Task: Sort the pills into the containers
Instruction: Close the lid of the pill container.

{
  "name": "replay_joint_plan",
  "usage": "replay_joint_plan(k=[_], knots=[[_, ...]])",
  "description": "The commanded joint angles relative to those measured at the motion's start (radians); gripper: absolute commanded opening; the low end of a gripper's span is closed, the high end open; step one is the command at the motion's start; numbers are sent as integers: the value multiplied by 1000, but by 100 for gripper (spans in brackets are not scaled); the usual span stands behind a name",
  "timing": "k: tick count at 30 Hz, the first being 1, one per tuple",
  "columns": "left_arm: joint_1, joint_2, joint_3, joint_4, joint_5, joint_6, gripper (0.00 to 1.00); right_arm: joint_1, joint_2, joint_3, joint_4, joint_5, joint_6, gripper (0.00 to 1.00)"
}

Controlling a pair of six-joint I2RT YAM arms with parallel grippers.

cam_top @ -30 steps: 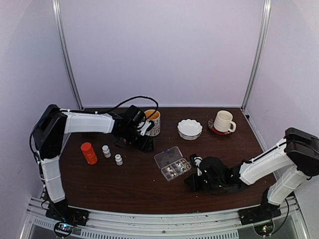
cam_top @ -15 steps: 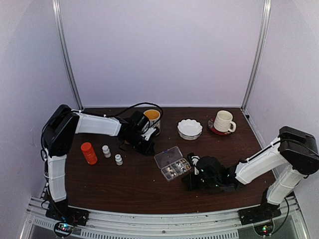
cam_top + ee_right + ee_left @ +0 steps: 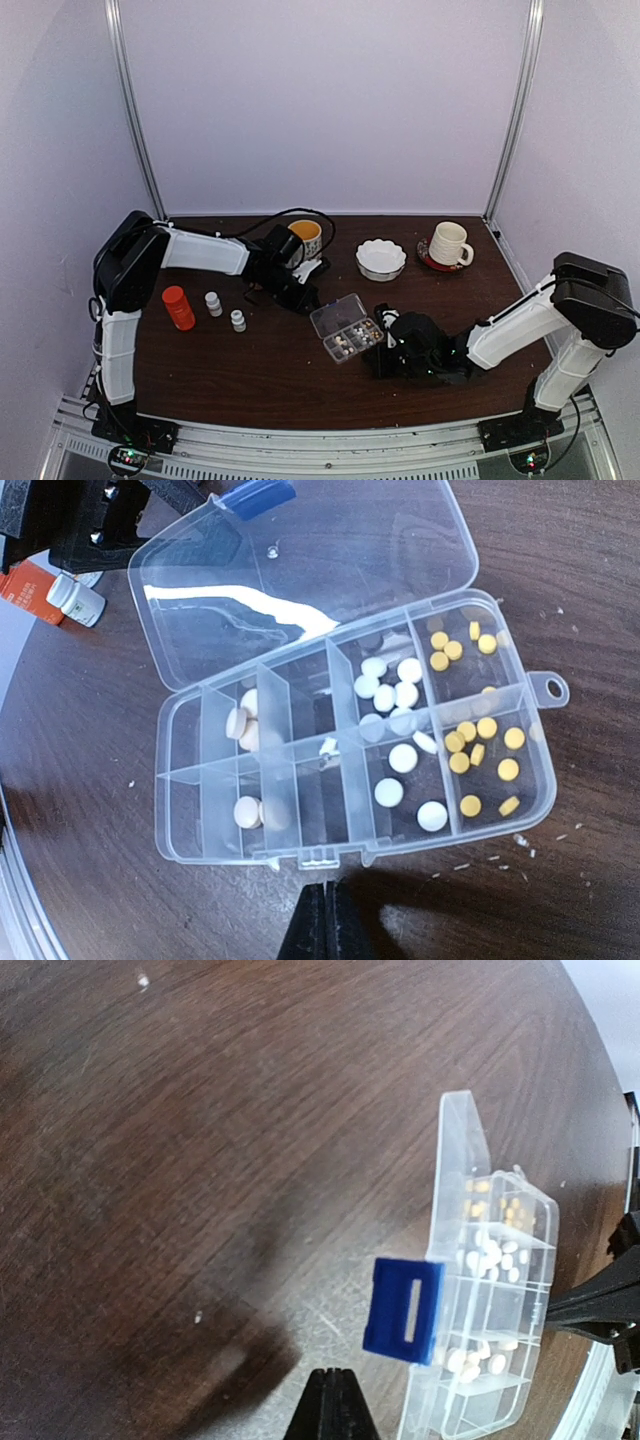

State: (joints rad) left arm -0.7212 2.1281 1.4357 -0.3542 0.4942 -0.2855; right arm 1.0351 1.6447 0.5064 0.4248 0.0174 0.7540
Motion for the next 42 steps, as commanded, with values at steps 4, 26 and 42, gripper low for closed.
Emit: replay_joint_plan(k=[4,26,42], knots=[[-11,-93,-63,90,72,31,0,-12,52,23,0,7,-16,0],[-164,-100,-66,61,-12,-12,0,-12,43,21,23,-5,-22,0],[-208,-97,-68,63,-85,-29,2,-17,-44,-84,101,86,38,0]])
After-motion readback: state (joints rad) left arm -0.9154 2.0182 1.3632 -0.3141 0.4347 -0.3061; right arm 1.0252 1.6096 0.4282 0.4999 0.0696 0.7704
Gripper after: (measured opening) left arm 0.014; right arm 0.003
